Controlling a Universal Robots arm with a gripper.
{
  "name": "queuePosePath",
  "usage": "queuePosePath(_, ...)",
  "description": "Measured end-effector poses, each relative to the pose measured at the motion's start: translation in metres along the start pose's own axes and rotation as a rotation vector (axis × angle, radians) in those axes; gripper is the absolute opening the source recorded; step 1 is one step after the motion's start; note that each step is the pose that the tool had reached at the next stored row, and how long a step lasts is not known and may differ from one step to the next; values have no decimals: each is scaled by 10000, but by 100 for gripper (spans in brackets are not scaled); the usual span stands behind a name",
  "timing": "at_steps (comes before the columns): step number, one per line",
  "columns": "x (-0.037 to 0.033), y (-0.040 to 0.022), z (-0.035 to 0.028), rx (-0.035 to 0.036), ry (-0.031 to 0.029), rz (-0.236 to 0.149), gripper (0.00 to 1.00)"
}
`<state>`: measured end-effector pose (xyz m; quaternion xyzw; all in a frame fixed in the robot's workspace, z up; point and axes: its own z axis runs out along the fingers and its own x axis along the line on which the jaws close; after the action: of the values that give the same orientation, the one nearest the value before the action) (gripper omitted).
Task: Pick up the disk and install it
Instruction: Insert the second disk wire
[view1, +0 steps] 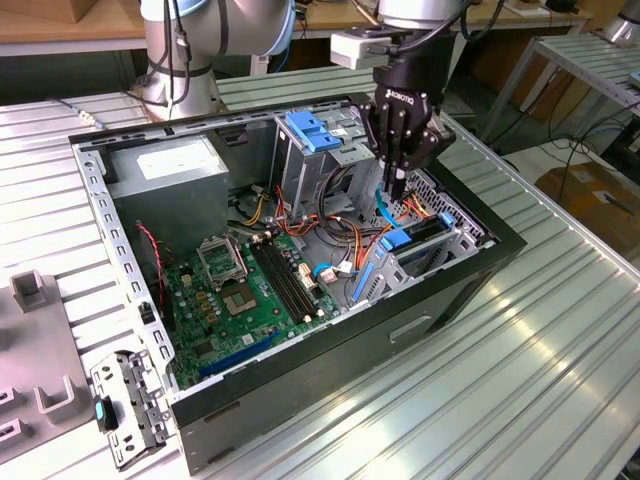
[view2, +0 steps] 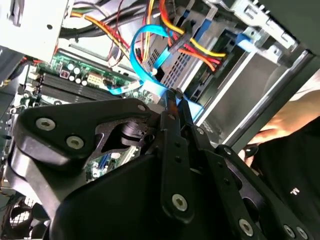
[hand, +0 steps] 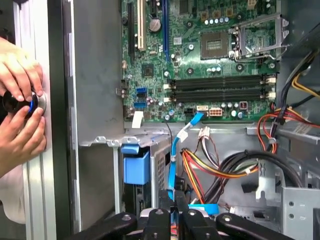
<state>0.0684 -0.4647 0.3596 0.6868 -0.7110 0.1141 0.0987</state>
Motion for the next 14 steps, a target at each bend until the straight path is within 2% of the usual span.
queuePosePath(1, 5, 8, 3, 2, -25, -4, 16)
queuePosePath(2, 10, 10, 9, 5, -87, -11, 16)
queuePosePath(3, 25, 13, 18, 3, -212, -16, 16)
queuePosePath(5, 65, 14, 45, 1, -317, -22, 16)
queuePosePath(7, 105, 13, 65, 0, -350, -23, 16)
queuePosePath(10, 113, 2, 69, 8, -352, -35, 16)
queuePosePath(13, 111, -67, 71, 22, -353, -86, 16)
queuePosePath(14, 107, -114, 75, 38, -356, -135, 16)
